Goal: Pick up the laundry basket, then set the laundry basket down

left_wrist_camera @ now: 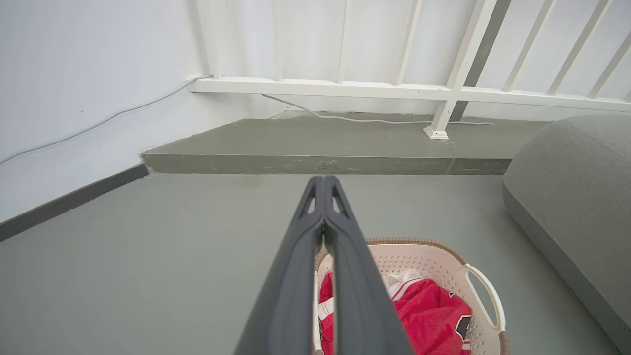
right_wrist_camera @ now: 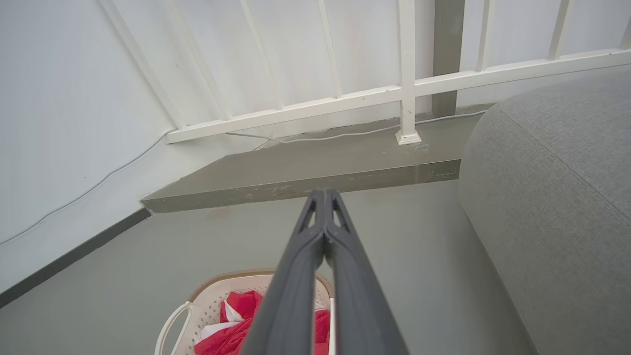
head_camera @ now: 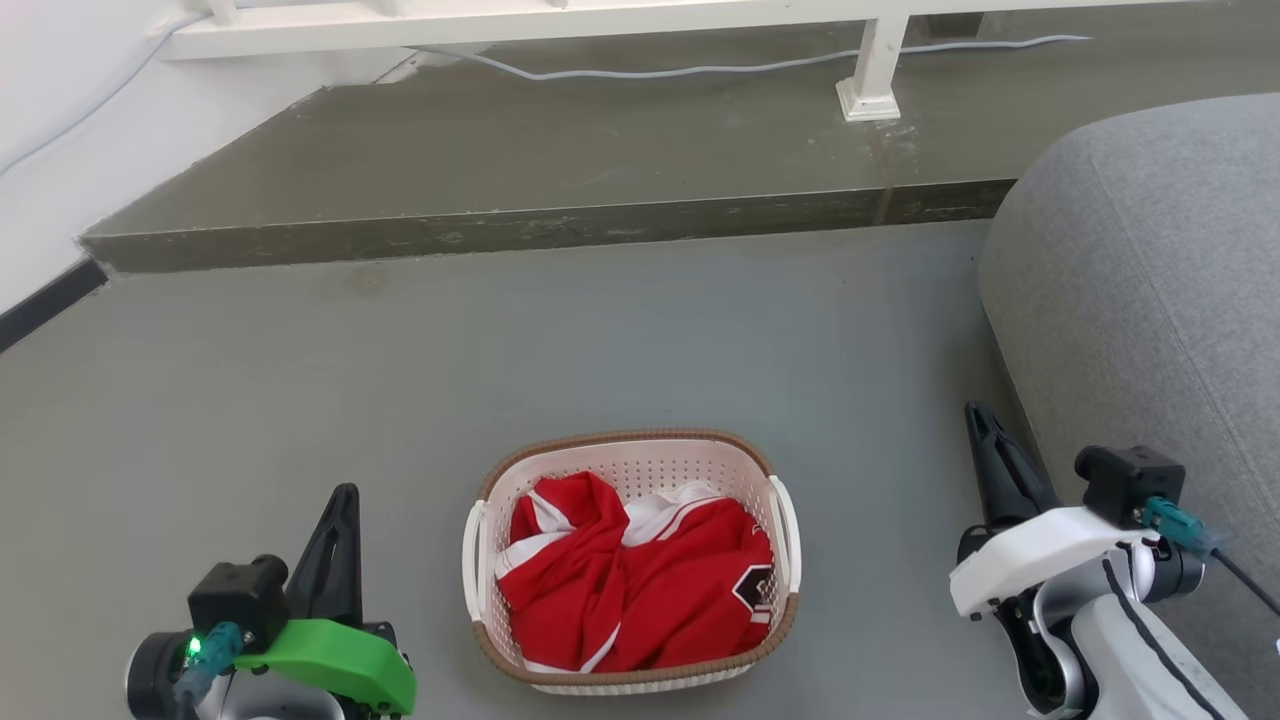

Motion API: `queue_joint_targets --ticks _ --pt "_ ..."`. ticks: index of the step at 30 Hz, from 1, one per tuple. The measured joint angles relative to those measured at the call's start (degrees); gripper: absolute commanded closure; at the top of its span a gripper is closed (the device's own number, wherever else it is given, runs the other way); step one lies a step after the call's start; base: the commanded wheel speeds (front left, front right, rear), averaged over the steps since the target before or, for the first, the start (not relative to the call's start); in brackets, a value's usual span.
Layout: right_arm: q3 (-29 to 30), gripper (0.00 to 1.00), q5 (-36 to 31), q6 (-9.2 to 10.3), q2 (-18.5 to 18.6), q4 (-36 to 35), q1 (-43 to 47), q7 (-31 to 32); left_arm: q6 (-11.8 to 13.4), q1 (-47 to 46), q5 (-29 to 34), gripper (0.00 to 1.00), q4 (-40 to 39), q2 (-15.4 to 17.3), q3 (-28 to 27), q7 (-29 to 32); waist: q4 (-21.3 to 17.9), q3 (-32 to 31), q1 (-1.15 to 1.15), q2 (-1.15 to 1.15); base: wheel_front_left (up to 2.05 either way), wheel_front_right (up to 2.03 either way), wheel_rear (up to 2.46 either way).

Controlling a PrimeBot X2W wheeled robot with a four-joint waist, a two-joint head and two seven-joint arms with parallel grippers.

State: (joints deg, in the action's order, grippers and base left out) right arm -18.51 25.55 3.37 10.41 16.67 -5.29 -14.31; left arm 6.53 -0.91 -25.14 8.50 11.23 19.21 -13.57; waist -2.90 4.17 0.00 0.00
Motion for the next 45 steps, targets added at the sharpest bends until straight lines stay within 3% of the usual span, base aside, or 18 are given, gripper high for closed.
queue_joint_targets --ticks 45 --pt "11.2 1.0 31.9 -4.82 -3.2 -0.5 0.0 9.3 -5.8 0.1 -33.0 1.0 1.9 -3.1 -9.2 8.1 1.4 -1.9 0.0 0.0 0.0 0.0 0.0"
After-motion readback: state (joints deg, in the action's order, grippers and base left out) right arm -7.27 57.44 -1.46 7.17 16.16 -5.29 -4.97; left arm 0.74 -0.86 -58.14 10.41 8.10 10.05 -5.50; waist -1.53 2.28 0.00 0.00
